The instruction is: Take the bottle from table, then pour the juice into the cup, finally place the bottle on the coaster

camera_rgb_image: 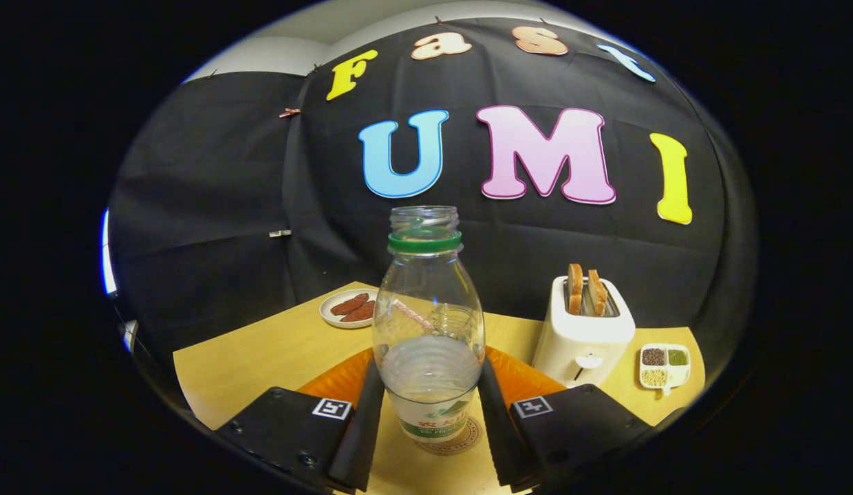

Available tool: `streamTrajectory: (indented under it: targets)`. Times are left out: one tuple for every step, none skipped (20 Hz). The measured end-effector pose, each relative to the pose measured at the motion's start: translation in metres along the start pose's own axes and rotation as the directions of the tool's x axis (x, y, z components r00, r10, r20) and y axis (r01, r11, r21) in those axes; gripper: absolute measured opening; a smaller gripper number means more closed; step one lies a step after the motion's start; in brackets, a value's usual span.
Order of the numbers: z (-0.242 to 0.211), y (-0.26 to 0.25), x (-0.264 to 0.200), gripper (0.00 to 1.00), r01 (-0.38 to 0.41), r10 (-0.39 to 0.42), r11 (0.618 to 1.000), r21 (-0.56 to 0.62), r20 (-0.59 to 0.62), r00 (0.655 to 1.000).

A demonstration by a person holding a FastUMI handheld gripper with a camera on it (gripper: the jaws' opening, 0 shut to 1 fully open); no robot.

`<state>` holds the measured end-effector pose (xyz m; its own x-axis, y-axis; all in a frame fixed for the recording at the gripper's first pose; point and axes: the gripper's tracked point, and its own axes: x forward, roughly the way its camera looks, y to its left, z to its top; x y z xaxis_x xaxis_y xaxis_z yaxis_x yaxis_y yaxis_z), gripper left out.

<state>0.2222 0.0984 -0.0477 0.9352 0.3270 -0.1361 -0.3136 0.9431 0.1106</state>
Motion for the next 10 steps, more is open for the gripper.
streamTrajectory:
  targets:
    - [-0.006, -0.002, 0.003, 0.70, 0.005, -0.005, 1.000, 0.002, -0.006, 1.000]
    - [-0.012, -0.003, 0.006, 0.70, 0.009, -0.009, 1.000, 0.000, -0.004, 1.000]
    - [-0.018, -0.005, 0.010, 0.70, 0.016, -0.016, 1.000, -0.008, -0.001, 1.000]
    - [-0.023, -0.007, 0.013, 0.70, 0.016, -0.016, 1.000, -0.022, 0.000, 1.000]
    - [-0.029, -0.010, 0.017, 0.70, 0.023, -0.023, 0.999, -0.039, -0.001, 1.000]
    - [-0.034, -0.012, 0.020, 0.70, 0.028, -0.028, 0.998, -0.053, -0.004, 1.000]
    - [-0.039, -0.015, 0.021, 0.70, 0.034, -0.034, 0.998, -0.060, -0.006, 0.999]
    - [-0.041, -0.016, 0.023, 0.70, 0.034, -0.034, 0.998, -0.049, -0.008, 0.999]
    - [-0.045, -0.015, 0.026, 0.70, 0.029, -0.030, 0.999, -0.032, -0.011, 0.999]
    - [-0.048, -0.015, 0.028, 0.70, 0.028, -0.028, 0.999, -0.017, -0.014, 0.999]
